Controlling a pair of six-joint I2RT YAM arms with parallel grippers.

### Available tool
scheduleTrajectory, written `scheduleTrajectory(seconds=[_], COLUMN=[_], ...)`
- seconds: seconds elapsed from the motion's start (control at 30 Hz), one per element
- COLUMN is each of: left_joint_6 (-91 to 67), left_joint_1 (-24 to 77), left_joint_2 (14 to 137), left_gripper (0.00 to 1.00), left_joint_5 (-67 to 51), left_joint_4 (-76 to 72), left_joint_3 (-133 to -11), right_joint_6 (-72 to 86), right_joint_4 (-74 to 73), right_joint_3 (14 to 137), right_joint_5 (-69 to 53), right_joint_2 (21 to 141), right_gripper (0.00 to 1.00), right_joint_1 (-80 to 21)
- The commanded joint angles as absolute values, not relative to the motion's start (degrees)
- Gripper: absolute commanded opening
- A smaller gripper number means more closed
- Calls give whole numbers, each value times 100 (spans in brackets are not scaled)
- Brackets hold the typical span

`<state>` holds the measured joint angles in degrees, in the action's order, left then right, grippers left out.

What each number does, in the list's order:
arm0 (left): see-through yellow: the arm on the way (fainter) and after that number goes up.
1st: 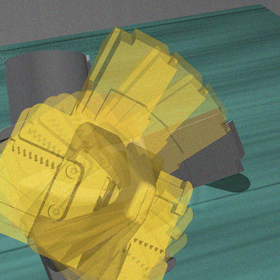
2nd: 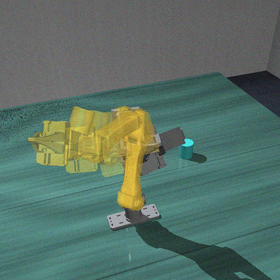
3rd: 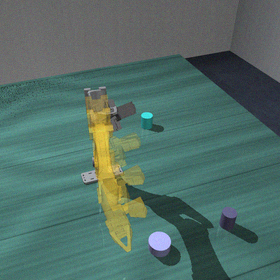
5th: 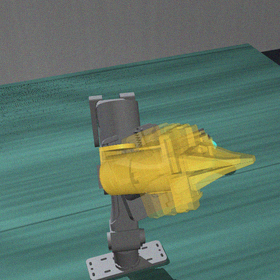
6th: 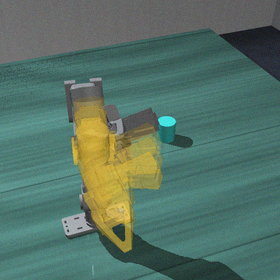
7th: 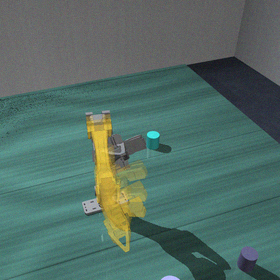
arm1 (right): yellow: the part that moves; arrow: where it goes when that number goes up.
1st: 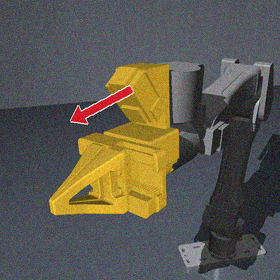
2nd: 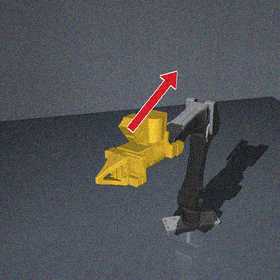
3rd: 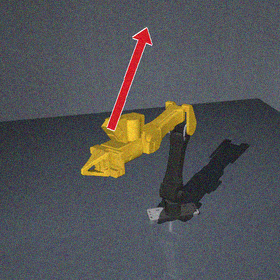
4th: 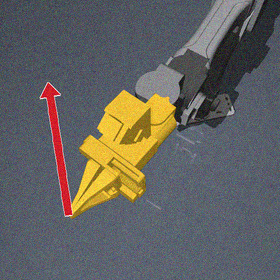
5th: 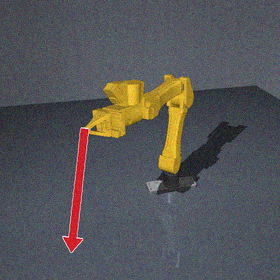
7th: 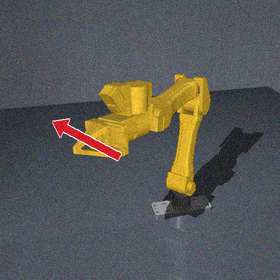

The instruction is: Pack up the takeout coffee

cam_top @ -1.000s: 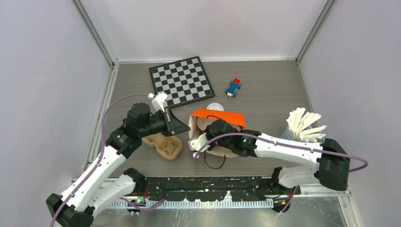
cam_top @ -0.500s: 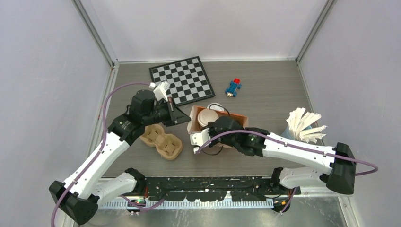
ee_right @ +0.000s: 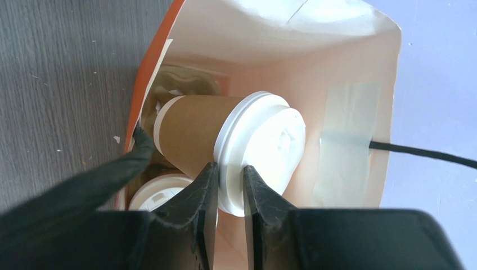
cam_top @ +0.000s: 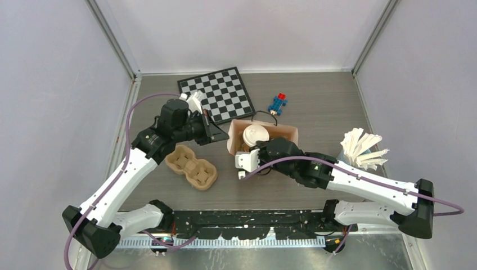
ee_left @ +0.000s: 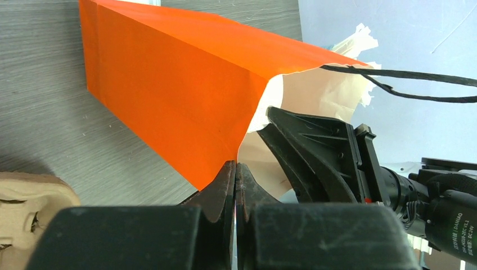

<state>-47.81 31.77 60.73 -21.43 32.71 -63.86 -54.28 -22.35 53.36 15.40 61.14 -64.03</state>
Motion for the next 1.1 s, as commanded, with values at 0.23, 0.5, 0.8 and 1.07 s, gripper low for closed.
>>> scheduleTrajectory(seconds=[0.23, 0.5, 0.8, 1.07], left_joint_6=[-5310, -5434, -5564, -5985], left_joint_1=[3199, 3199, 3195, 3194], left_joint_2=[6290, 6597, 6926, 7133], left_gripper=[0, 0, 0, 0], left_joint_5=[-2406, -2556, -2428, -2434], left_joint_4=[3098, 3247, 3273, 3323], left_joint_3=[-6651, -6883, -7191, -7366], right_joint_6=[-5334, -5219, -5200, -5186], right_joint_4=[-1670, -1753, -1698, -2080], right_joint_3=[5599, 6036, 6156, 6338], right_joint_5=[2502, 2807, 2959, 2752], right_joint_2=[6025, 6143, 6096, 5971], right_gripper=[4, 4, 3, 4], right_joint_1=[-6417, -6376, -6281, -6218])
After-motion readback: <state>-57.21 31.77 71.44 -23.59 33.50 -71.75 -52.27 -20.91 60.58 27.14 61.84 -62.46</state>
